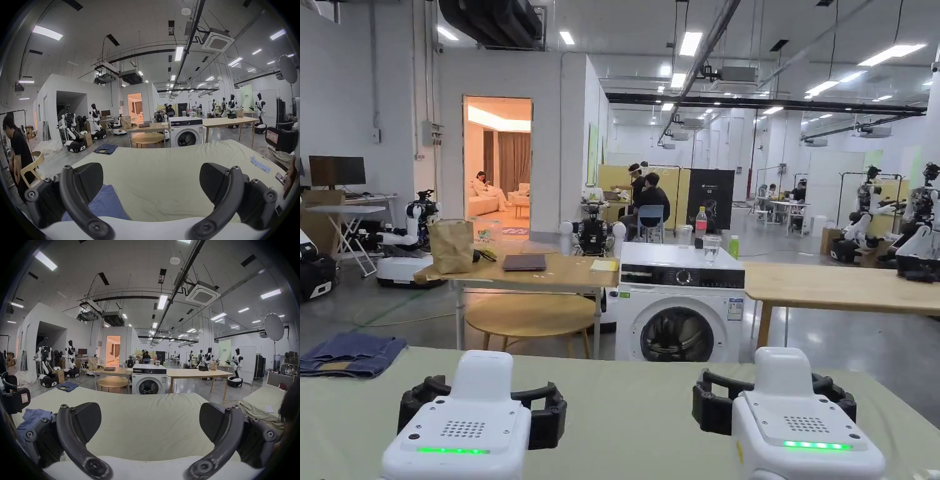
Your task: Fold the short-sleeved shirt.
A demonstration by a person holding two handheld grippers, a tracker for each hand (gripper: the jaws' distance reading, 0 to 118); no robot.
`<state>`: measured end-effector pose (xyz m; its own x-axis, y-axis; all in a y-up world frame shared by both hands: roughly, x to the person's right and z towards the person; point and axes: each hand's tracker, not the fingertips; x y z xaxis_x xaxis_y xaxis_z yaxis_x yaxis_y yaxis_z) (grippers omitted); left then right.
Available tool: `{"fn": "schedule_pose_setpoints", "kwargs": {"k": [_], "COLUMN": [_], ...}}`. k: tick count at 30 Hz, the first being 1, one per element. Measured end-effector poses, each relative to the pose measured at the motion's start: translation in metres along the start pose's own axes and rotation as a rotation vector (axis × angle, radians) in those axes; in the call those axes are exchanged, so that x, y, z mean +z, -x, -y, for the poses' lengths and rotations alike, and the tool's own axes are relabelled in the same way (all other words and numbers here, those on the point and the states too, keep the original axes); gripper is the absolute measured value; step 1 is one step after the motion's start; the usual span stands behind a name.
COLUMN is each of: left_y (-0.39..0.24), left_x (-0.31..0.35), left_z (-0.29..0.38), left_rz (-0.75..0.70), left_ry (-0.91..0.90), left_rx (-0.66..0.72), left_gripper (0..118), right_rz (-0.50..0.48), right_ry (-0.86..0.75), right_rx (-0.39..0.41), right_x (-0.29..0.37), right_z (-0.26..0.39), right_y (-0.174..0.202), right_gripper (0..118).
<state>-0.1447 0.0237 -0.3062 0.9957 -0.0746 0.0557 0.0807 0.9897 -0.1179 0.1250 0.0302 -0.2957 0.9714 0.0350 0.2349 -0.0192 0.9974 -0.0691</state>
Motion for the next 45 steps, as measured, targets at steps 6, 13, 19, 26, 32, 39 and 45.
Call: {"fn": "schedule_pose_setpoints", "kwargs": {"k": [6, 13, 19, 26, 32, 39, 45], "left_y": [-0.002, -0.001, 0.002, 0.003, 0.001, -0.001, -0.002], "left_x": [0.001, 0.003, 0.004, 0.006, 0.005, 0.002, 0.001], "left_z": [-0.002, -0.002, -0.001, -0.004, -0.001, 0.002, 0.002], "left_rz": [0.010, 0.036, 0.045, 0.048, 0.036, 0.079, 0.073], "left_ry": [0.003, -0.009, -0.009, -0.026, -0.026, -0.009, -0.008], "left_rx": [-0.004, -0.015, 0.008, 0.001, -0.012, 0.008, 0.004], "left_gripper": [117, 117, 117, 117, 117, 117, 117], "right_rz": [0.036, -0.037, -0.067, -0.054, -0.049, -0.051, -0.044], "right_ry": [-0.001, -0.011, -0.001, -0.012, 0.005, 0.023, 0.034], "right_rx": [0.017, -0.016, -0.051, -0.021, 0.021, 0.010, 0.003], "right_x": [0.000, 0.002, 0.001, 0.002, 0.000, -0.001, -0.001], "right_z": [0.001, 0.003, 0.003, 0.003, 0.005, 0.009, 0.009], "right_y": [0.002, -0.005, -0.010, -0.009, -0.006, -0.006, -0.007], "right_gripper": [118, 118, 118, 118, 118, 118, 118]}}
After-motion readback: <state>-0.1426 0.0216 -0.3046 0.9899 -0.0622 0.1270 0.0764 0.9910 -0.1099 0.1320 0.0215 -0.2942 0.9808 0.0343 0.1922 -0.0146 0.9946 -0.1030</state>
